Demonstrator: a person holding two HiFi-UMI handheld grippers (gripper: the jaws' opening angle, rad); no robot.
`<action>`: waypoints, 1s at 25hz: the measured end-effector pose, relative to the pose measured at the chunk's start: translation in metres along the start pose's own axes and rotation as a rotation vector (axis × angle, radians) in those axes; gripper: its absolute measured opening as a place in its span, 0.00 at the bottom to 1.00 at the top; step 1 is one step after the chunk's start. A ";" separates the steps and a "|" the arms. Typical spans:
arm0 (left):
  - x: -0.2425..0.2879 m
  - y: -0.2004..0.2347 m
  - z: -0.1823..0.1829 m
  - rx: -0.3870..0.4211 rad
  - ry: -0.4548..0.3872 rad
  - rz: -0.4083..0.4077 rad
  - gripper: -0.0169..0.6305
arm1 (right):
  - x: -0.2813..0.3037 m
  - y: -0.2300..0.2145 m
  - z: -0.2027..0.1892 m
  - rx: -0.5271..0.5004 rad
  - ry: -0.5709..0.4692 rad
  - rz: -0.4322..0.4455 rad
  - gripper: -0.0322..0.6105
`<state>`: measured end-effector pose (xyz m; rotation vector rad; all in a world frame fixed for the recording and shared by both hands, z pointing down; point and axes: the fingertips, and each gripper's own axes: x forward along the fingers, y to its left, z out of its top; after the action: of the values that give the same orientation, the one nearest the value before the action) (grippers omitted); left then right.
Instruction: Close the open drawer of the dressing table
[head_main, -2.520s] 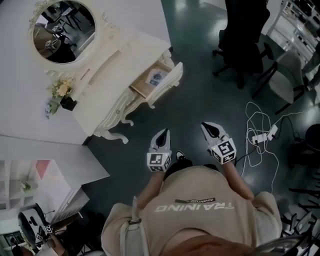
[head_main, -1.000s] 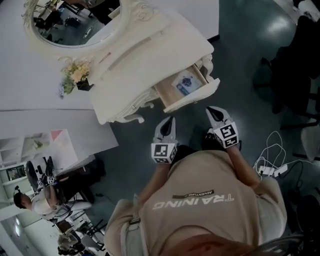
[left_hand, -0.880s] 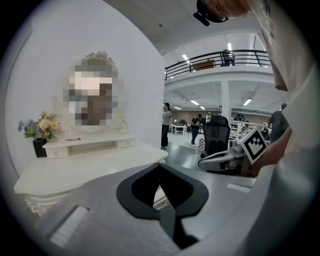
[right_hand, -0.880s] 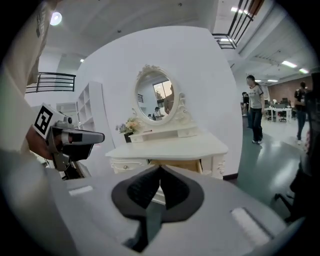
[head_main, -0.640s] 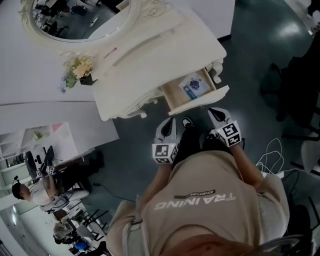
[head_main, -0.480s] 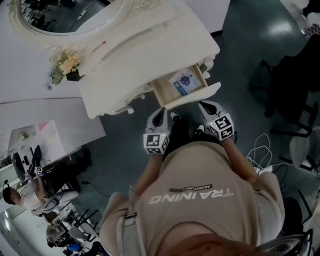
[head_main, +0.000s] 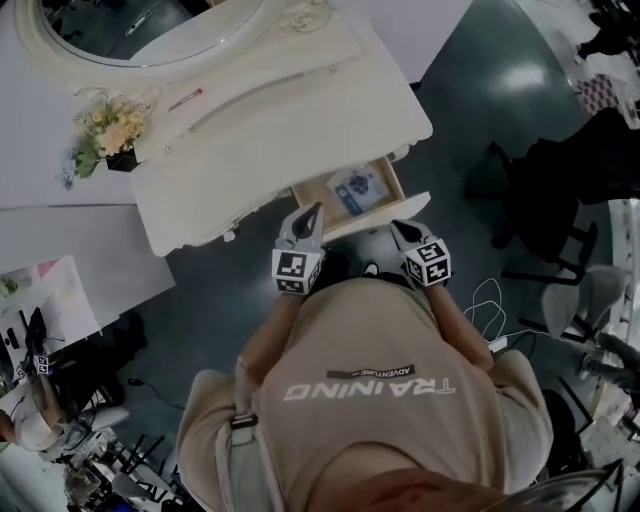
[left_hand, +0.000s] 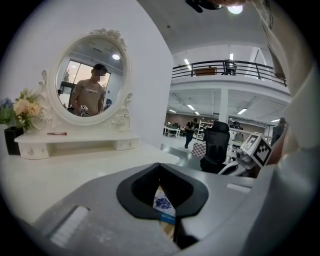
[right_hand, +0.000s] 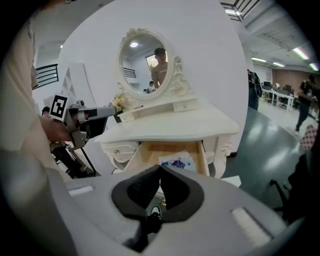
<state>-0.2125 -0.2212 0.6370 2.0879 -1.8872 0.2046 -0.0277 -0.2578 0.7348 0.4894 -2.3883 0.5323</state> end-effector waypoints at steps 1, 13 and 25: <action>0.000 0.007 -0.006 0.008 0.017 -0.017 0.03 | 0.007 0.001 -0.002 0.014 0.019 -0.006 0.06; 0.016 0.054 -0.017 0.023 0.051 -0.069 0.03 | 0.053 -0.014 -0.105 0.111 0.462 0.013 0.06; -0.002 0.079 -0.018 -0.031 0.108 0.197 0.03 | 0.084 -0.032 -0.109 0.115 0.588 0.175 0.06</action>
<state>-0.2893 -0.2193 0.6644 1.8310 -2.0156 0.3243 -0.0190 -0.2498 0.8759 0.1387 -1.8482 0.7735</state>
